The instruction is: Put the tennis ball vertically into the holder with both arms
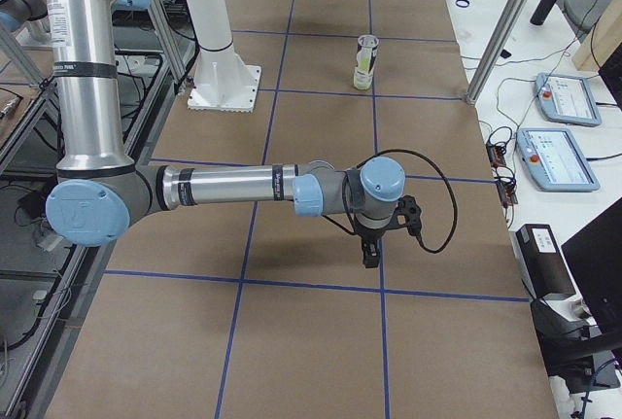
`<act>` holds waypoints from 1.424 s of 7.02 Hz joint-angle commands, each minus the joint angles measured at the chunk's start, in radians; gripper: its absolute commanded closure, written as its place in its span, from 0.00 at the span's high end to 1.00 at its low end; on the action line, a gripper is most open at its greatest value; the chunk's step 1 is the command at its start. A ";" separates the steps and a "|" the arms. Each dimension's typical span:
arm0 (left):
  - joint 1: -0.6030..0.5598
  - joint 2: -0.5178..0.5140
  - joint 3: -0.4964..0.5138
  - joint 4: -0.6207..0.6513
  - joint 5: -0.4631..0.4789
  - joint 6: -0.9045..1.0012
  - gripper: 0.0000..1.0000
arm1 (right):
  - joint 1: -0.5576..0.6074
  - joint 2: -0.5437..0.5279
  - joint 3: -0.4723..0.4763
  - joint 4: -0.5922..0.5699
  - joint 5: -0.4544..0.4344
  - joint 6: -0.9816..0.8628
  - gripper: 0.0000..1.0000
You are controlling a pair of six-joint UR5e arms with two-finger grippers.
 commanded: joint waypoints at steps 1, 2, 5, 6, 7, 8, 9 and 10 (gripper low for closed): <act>-0.009 -0.002 0.000 0.035 -0.012 -0.027 0.99 | 0.002 -0.004 0.001 0.011 0.001 0.009 0.99; -0.011 -0.007 -0.003 0.095 -0.009 -0.026 0.99 | 0.019 -0.011 0.002 0.004 0.001 0.011 0.99; -0.009 -0.007 -0.006 0.201 0.013 -0.024 0.99 | 0.057 -0.018 0.045 -0.135 0.001 0.009 0.99; -0.008 -0.010 -0.009 0.210 0.019 -0.024 1.00 | 0.058 -0.010 0.076 -0.211 0.003 0.009 0.99; -0.003 -0.012 -0.010 0.212 0.019 -0.026 0.99 | 0.058 -0.021 0.085 -0.218 0.004 0.009 0.99; -0.005 -0.007 -0.010 0.212 0.019 -0.026 0.99 | 0.058 -0.027 0.082 -0.217 0.012 0.000 0.99; -0.006 -0.005 -0.010 0.212 0.018 -0.029 1.00 | 0.058 -0.031 0.081 -0.210 0.013 -0.003 0.99; -0.006 -0.010 -0.010 0.212 0.018 -0.029 0.99 | 0.058 -0.033 0.076 -0.210 0.013 -0.004 0.99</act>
